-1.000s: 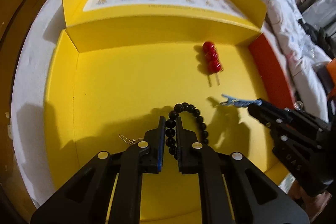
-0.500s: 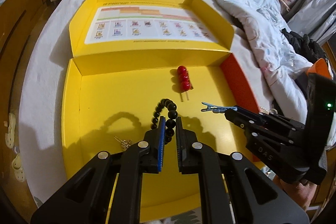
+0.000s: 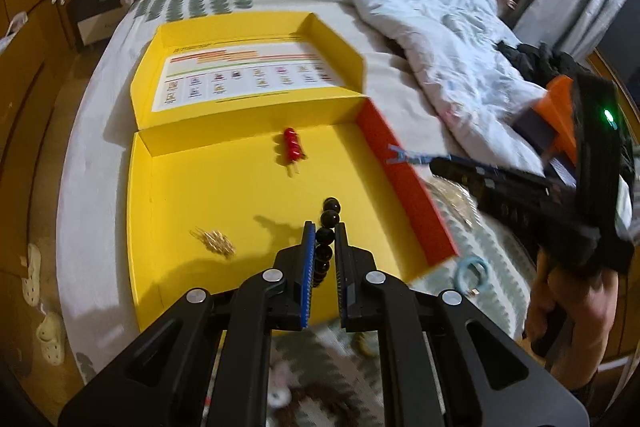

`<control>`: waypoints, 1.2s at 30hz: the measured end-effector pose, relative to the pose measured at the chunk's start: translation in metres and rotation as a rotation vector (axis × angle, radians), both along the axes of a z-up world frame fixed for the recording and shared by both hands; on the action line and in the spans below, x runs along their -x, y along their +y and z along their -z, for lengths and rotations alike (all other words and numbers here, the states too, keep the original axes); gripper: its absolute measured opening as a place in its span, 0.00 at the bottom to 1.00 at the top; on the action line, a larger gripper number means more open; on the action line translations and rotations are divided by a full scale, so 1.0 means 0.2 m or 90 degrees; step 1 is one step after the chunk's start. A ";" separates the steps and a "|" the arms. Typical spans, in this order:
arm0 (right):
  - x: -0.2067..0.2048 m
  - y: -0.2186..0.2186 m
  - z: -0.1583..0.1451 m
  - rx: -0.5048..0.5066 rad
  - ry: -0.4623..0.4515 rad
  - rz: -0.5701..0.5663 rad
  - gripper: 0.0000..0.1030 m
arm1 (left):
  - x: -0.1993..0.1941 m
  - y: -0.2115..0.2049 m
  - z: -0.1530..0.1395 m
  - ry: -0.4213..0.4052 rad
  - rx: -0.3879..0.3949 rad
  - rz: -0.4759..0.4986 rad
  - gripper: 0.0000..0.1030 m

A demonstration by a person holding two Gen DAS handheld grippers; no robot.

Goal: Organize jewelry
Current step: 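Carry the black bracelet and blue clip out of the box over the bedspread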

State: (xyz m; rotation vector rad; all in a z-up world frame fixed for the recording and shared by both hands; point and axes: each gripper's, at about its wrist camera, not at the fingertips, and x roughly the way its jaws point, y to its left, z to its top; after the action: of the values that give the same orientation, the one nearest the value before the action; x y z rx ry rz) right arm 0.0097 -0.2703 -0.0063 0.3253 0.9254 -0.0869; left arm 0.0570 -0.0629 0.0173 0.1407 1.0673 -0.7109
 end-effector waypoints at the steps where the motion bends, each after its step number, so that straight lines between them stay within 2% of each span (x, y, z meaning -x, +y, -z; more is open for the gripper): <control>1: 0.03 -0.02 -0.02 0.001 -0.003 0.007 0.16 | 0.05 0.00 -0.02 -0.004 0.001 0.008 0.09; 8: 0.27 -0.25 -0.09 -0.008 -0.023 0.057 0.16 | 0.39 -0.04 -0.04 -0.016 0.006 0.052 0.09; 16: 0.37 -0.45 0.03 -0.014 0.008 0.102 0.16 | 0.73 -0.13 0.04 0.005 0.002 0.116 0.09; 20: 0.40 -0.51 0.09 -0.010 0.027 0.120 0.16 | 0.85 -0.17 0.12 0.033 -0.003 0.149 0.09; 28: 0.60 -0.53 0.10 0.003 0.049 0.133 0.16 | 0.93 -0.24 0.28 0.059 -0.036 0.179 0.09; 36: 0.77 -0.53 0.28 0.013 0.130 0.149 0.16 | 0.91 -0.28 0.40 0.094 -0.056 0.185 0.09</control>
State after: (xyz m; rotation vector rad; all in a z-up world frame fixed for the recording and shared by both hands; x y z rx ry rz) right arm -0.1451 -0.3759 -0.0615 0.4111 1.0841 -0.3500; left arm -0.1254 -0.1184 -0.0621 0.3279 1.2339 -0.9460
